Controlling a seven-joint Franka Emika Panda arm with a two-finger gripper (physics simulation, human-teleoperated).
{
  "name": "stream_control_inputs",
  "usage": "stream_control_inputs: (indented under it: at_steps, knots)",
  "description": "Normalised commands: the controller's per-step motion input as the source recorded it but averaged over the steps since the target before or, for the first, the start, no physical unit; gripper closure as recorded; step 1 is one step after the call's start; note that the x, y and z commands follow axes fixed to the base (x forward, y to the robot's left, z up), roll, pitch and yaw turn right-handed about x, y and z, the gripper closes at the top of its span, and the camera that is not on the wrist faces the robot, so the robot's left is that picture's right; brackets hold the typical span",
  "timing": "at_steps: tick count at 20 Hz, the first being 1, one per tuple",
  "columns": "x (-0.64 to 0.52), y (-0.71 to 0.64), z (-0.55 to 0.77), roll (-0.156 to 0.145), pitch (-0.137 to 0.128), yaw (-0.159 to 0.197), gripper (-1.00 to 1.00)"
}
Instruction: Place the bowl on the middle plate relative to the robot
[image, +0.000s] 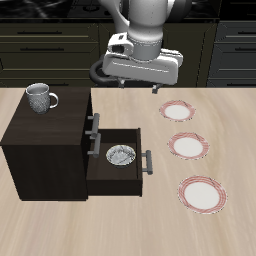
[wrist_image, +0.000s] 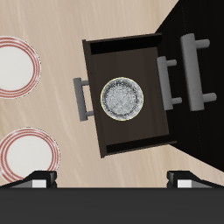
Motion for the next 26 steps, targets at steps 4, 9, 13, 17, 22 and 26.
stream_control_inputs:
  at_steps: [4,9,13,17,22,26]
  knots:
    - [0.10,-0.10,0.02,-0.005,-0.009,-0.138,-1.00]
    - [0.06,-0.08,-0.01,0.008,0.017,-0.174,-1.00]
    - [0.01,0.00,0.00,0.021,0.000,-0.119,-1.00]
    - [0.04,-0.06,0.06,0.004,-0.020,-0.200,-1.00]
    - [0.05,-0.04,0.00,0.015,-0.021,-0.174,-1.00]
    - [0.02,-0.06,-0.11,0.003,0.002,-0.151,-1.00]
